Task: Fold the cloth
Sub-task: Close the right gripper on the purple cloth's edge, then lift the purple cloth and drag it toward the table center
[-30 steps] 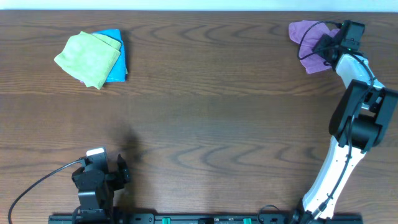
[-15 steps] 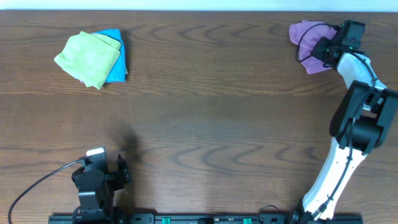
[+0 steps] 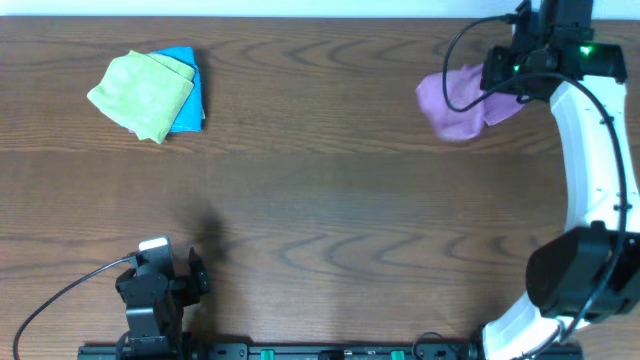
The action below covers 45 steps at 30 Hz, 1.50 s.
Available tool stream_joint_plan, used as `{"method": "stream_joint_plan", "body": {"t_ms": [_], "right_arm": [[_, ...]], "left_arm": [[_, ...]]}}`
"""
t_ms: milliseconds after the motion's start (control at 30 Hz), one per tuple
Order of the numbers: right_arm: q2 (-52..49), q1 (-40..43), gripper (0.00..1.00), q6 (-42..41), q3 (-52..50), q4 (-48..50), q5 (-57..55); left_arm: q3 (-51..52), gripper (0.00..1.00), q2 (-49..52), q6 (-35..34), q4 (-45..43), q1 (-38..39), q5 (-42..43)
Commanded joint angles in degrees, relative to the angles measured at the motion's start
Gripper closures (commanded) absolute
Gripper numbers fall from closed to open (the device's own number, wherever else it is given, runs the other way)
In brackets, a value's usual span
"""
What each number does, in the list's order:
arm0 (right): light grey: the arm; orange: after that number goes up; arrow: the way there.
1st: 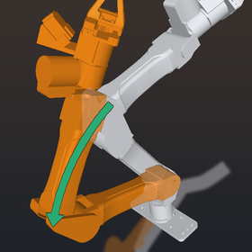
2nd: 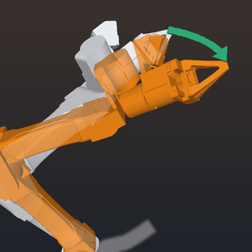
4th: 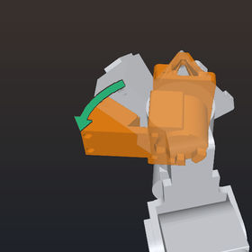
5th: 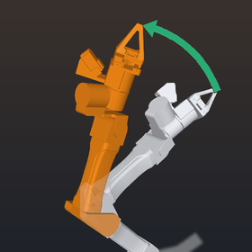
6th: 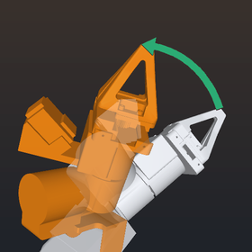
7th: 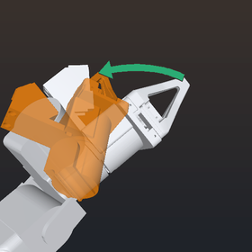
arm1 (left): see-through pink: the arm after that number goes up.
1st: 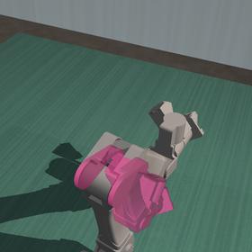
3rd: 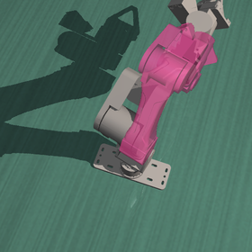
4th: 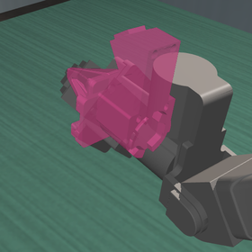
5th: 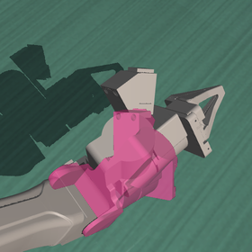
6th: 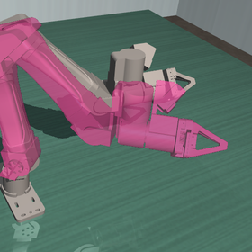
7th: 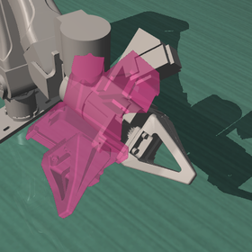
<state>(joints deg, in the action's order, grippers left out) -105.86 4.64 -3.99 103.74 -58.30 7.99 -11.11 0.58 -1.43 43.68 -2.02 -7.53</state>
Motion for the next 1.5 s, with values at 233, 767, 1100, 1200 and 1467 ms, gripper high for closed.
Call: {"method": "stream_joint_plan", "body": {"t_ms": [233, 767, 1100, 1200, 1467], "right_arm": [[12.87, -6.4, 0.99, 6.51, 0.09, -18.18, 2.4], [10.78, -18.43, 0.99, 7.96, -0.61, -6.19, 2.32], [-1.6, -19.67, 0.99, 7.26, 3.54, 16.55, -0.9], [-1.64, -20.87, 0.99, 7.41, 6.93, 14.08, -1.64], [-2.03, -22.43, 0.99, 6.78, 6.93, -2.56, -3.1]], "left_arm": [[1.25, 0.05, -0.37, 0.37, 1.09, 0.28, -0.37], [1.25, 0.05, -0.37, 0.37, 1.09, 0.28, -0.37], [1.25, 0.05, -0.37, 0.37, 1.09, 0.28, -0.37], [1.25, 0.05, -0.37, 0.37, 1.09, 0.28, -0.37], [1.25, 0.05, -0.37, 0.37, 1.09, 0.28, -0.37]]}}
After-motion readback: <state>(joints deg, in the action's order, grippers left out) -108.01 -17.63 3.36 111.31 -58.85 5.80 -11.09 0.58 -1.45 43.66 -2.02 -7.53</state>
